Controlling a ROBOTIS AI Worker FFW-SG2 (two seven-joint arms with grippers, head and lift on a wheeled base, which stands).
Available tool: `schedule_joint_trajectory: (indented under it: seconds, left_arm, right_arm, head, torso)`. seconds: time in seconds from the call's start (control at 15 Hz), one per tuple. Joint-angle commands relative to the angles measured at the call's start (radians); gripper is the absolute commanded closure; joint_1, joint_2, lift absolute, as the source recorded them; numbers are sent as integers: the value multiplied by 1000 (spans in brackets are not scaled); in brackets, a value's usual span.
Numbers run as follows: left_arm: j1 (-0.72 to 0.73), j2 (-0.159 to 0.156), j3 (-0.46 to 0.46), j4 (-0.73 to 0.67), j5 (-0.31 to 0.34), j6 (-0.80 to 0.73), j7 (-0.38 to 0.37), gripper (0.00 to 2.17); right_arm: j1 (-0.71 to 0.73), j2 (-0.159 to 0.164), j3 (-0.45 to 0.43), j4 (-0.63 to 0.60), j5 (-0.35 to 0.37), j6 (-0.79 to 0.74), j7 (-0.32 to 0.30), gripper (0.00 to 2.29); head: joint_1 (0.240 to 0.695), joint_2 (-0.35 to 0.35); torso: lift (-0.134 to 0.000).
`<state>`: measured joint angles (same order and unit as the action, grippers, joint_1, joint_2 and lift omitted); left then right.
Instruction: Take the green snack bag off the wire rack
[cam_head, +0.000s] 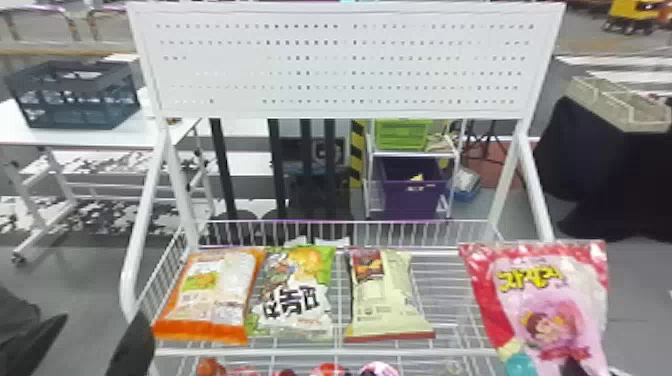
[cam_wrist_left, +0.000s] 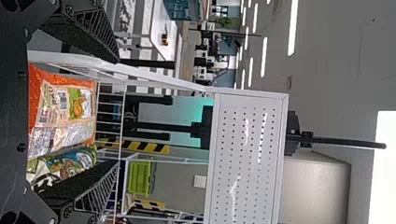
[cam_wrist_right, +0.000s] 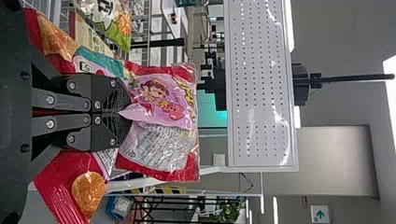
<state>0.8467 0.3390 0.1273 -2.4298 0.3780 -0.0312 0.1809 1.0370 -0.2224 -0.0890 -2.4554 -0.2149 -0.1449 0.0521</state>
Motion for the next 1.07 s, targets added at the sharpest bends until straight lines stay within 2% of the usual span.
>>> schedule_joint_trajectory:
  seconds: [0.0,0.6,0.73,1.0]
  left_arm:
    - [0,0,0,2,1,0,0,137]
    - [-17,3,-15,17,2,-3,-5,137]
    - [-74,14,-78,69,-1,-3,-3,137]
    - [-316,78,-314,247,-28,6,86,137]
  right_arm:
    - [0,0,0,1,0,0,0,2175]
    - [-3,0,0,1,0,-3,0,2175]
    - [-5,2,0,1,0,-3,0,2175]
    - [-3,2,2,3,2,-3,0,2175]
  head:
    - [499,0]
    - [499,0]
    - [499,0]
    - [499,0]
  torso:
    - [0]
    - [0]
    - [0]
    - [0]
